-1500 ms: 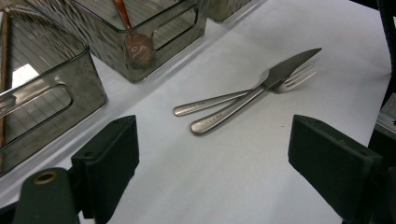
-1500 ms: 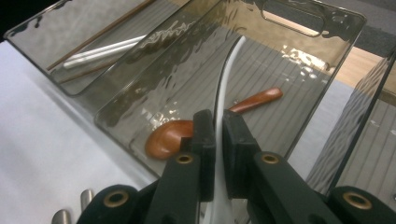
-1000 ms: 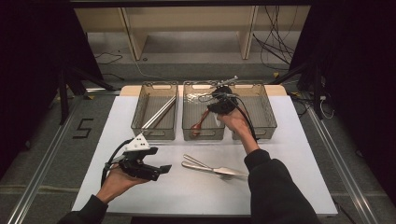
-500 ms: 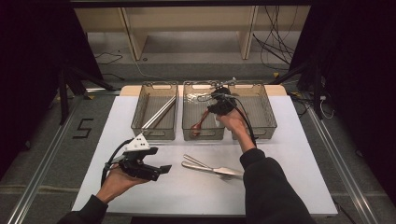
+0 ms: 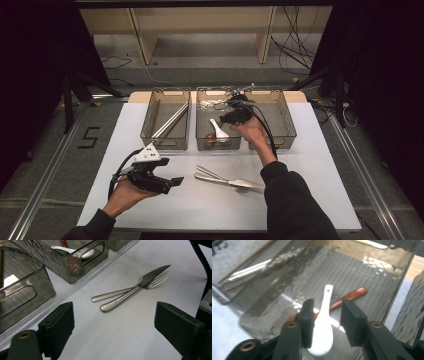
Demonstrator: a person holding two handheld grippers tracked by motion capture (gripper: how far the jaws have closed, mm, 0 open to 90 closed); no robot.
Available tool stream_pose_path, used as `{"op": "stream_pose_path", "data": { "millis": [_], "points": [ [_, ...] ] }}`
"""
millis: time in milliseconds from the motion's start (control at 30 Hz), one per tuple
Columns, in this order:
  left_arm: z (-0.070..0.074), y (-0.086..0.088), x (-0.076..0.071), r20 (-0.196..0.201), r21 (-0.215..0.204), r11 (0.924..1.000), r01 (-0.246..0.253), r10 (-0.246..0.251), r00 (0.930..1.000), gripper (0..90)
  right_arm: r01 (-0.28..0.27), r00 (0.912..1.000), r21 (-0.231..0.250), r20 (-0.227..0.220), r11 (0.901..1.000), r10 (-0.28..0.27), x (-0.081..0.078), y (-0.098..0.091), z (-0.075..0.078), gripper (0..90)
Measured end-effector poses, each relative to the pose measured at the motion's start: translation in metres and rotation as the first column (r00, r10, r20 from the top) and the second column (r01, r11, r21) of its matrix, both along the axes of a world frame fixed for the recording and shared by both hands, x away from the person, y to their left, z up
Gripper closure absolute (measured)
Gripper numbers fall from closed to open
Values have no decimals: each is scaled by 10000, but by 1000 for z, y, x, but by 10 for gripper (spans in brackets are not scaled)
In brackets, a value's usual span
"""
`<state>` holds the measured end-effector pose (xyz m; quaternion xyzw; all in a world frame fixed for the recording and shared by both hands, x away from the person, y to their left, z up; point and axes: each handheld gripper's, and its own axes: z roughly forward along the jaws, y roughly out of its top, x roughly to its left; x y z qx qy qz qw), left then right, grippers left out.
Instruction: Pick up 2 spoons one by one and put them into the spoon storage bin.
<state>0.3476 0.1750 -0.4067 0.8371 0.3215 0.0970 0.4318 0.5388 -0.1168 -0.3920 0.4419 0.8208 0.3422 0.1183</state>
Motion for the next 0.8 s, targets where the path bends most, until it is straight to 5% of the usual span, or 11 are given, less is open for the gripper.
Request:
{"op": "stream_pose_path", "data": {
  "millis": [267, 800],
  "points": [
    [0, 0, 0, -5, -7, 10000, -30, 30, 10000, 159, -797, 9955, 221, 531, 9966, 785, -29, -5, 17, 407],
    [0, 1, 1, -14, -40, 9999, -102, 102, 9999, 159, -2629, 9627, 190, 719, 9646, 2610, -101, -18, 18, 335]
  ]
}}
